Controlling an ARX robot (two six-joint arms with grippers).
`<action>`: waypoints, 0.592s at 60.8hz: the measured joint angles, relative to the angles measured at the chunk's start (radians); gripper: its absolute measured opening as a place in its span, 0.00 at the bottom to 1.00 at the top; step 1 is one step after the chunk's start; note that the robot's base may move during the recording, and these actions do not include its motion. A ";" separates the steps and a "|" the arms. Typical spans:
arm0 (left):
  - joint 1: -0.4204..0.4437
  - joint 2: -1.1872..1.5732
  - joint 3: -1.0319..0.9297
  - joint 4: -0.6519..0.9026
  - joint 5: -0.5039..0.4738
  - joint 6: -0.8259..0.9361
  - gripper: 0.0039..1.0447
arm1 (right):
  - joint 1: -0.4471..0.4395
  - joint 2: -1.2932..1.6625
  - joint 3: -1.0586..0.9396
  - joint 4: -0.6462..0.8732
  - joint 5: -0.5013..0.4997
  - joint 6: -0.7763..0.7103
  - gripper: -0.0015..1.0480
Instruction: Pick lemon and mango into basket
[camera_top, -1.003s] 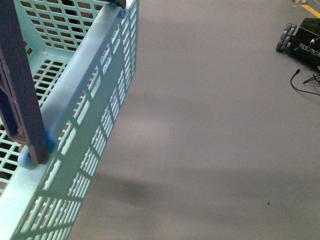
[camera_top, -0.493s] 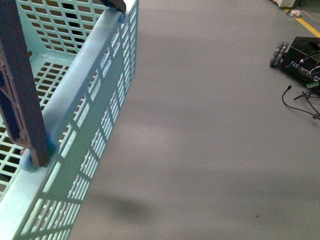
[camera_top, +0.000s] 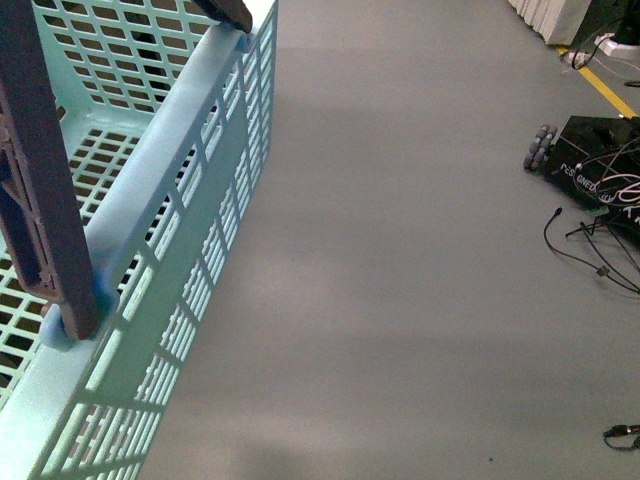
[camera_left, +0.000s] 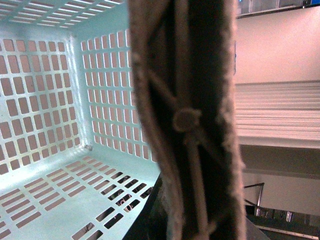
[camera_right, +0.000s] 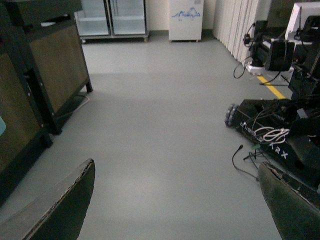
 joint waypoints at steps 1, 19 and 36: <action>0.000 0.000 0.000 0.000 0.000 0.000 0.04 | 0.000 0.000 0.000 0.000 0.000 0.000 0.92; 0.000 0.000 0.000 0.000 0.000 0.000 0.04 | 0.000 0.000 0.000 0.000 0.000 0.000 0.92; 0.000 0.000 0.000 0.000 0.000 0.000 0.04 | 0.000 0.000 0.000 0.000 0.000 0.000 0.92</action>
